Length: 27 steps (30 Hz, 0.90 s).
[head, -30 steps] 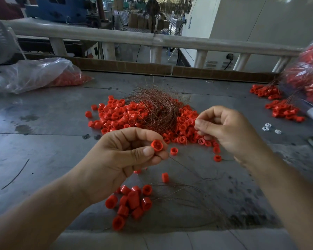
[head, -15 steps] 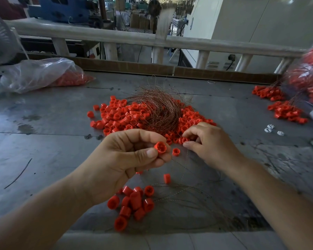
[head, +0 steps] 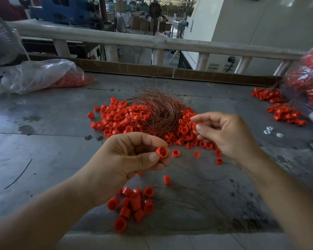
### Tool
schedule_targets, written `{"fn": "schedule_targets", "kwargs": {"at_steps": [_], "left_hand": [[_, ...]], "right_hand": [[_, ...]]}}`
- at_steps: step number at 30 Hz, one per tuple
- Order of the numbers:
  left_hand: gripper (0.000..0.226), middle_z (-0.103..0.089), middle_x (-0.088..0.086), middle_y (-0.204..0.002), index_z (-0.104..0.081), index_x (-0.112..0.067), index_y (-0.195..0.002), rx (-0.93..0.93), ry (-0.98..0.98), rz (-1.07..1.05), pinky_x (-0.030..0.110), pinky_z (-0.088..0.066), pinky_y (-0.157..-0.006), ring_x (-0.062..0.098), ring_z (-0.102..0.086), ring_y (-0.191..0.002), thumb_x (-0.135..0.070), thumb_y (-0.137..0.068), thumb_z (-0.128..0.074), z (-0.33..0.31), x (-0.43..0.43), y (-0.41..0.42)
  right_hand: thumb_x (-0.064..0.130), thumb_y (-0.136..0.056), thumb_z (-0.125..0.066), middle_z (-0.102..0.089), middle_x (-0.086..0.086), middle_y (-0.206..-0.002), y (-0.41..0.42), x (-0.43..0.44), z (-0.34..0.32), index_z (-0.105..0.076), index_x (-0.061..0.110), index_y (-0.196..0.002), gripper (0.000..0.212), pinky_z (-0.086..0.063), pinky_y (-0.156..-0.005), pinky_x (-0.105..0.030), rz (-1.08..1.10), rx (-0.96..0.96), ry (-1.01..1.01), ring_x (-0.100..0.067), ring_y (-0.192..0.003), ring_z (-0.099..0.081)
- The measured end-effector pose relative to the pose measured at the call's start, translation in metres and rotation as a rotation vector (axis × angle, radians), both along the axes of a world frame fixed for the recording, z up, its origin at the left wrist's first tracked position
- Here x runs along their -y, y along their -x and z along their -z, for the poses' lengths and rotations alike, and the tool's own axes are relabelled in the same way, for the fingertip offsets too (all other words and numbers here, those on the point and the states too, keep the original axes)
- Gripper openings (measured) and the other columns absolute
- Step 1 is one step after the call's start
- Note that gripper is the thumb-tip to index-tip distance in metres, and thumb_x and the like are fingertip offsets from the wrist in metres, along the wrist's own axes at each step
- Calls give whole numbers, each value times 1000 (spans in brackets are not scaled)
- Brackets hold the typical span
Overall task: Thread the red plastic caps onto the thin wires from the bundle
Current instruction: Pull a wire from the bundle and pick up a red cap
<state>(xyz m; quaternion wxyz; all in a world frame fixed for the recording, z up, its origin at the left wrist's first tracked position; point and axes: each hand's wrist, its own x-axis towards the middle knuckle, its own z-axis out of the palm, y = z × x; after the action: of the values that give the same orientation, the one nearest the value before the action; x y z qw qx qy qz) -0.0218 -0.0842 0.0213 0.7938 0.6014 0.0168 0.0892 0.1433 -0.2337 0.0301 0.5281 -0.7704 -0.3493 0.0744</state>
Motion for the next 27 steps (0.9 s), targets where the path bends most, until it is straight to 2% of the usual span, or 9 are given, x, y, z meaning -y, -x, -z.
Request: {"fn": "schedule_targets", "kwargs": {"at_steps": [3,5,7,12,14,17,22,25,27], "left_hand": [[20,-72,11,-78,-75,-14,-79,12,-36,-4,17,-53,-62,17,-70,-74,0,-69,-63,0,1,1],[17,-72,11,-78,-75,-15,-79,6,-40,-18,17,-53,-62,17,-70,-74,-4,-67,-67,0,1,0],[17,-72,11,-79,-75,-15,-78,0,-42,-25,17,-53,-63,17,-70,-74,-4,-68,-67,-1,1,0],[21,-72,11,-78,-75,-14,-77,-16,-35,-45,17,-53,-62,17,-70,-73,-4,-64,-62,-1,2,0],[22,-72,11,-77,-75,-14,-76,-26,-31,-62,17,-53,-61,17,-70,-72,-3,-64,-60,-1,2,-1],[22,-72,11,-77,-75,-12,-77,-40,-28,-85,18,-53,-61,17,-70,-71,-4,-62,-61,-1,3,-2],[24,-73,10,-76,-76,-14,-76,-48,-43,-148,17,-53,-60,16,-70,-70,-5,-59,-61,-1,4,-1],[25,-73,10,-74,-76,-16,-74,-62,-52,-188,17,-54,-60,17,-70,-69,-5,-58,-60,-1,5,-1],[26,-73,9,-73,-76,-16,-75,-72,-44,-207,17,-54,-60,16,-70,-69,-5,-57,-60,-1,5,-2]], "right_hand": [[-1,-82,-58,-67,1,-61,8,2,-11,-67,17,-79,21,-48,-50,-14,-88,-232,-128,-5,-55,-61],[7,-75,-59,-67,-1,-62,13,2,-16,-65,13,-80,10,-46,-47,-15,-163,-363,-179,-7,-53,-61],[15,-68,-57,-67,-3,-62,20,3,-19,-65,12,-80,14,-46,-46,-15,-227,-458,-218,-7,-52,-60],[15,-66,-58,-66,-3,-62,32,2,-18,-68,16,-74,13,-46,-45,-16,-333,-562,-273,-8,-51,-60],[16,-67,-58,-66,-3,-63,35,-1,-16,-66,14,-78,14,-47,-46,-16,-367,-574,-263,-8,-53,-61],[22,-64,-62,-66,-2,-65,39,-2,-13,-66,15,-81,19,-48,-51,-16,-393,-499,-223,-8,-58,-61],[29,-66,-63,-68,3,-77,47,-8,-1,-62,26,-86,20,-53,-70,-22,-309,-134,-113,-9,-73,-66],[27,-70,-64,-68,10,-82,54,-10,5,-64,34,-83,15,-51,-71,-18,-316,64,-92,-5,-75,-64],[27,-68,-65,-67,12,-82,56,-11,9,-64,37,-82,17,-51,-70,-16,-296,84,-104,-4,-75,-64]]}}
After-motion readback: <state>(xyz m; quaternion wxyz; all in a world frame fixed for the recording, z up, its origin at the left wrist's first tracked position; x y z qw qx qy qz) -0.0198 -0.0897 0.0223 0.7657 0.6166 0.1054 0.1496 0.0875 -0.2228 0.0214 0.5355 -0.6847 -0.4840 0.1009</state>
